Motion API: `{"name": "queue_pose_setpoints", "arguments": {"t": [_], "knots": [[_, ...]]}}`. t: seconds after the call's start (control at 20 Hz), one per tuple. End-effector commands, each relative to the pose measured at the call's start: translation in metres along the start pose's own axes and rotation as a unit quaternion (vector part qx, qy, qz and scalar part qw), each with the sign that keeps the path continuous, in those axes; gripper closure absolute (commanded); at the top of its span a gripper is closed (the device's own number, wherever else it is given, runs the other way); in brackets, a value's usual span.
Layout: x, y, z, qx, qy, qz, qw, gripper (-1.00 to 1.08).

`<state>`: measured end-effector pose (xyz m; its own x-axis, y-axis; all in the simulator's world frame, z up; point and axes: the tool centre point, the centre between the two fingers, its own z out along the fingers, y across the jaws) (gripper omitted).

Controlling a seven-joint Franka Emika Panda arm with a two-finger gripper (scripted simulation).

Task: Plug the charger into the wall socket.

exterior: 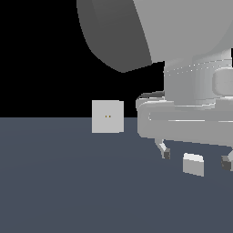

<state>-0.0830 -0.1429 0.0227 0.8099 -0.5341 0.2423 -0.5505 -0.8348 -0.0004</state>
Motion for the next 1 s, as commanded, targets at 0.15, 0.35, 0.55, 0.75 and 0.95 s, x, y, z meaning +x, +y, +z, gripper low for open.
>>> {"name": "queue_pose_setpoints", "arguments": {"t": [0.15, 0.35, 0.55, 0.75, 0.95], "knots": [[-0.0024, -0.0004, 0.0107, 0.0, 0.0, 0.0, 1.0, -0.92], [-0.0024, -0.0004, 0.011, 0.0, 0.0, 0.0, 1.0, 1.08], [-0.0024, -0.0004, 0.011, 0.0, 0.0, 0.0, 1.0, 1.08], [-0.0021, -0.0001, 0.0106, 0.0, 0.001, 0.0, 1.0, 1.08], [-0.0001, -0.0055, 0.0081, 0.003, 0.001, -0.011, 0.9999, 1.08]]}}
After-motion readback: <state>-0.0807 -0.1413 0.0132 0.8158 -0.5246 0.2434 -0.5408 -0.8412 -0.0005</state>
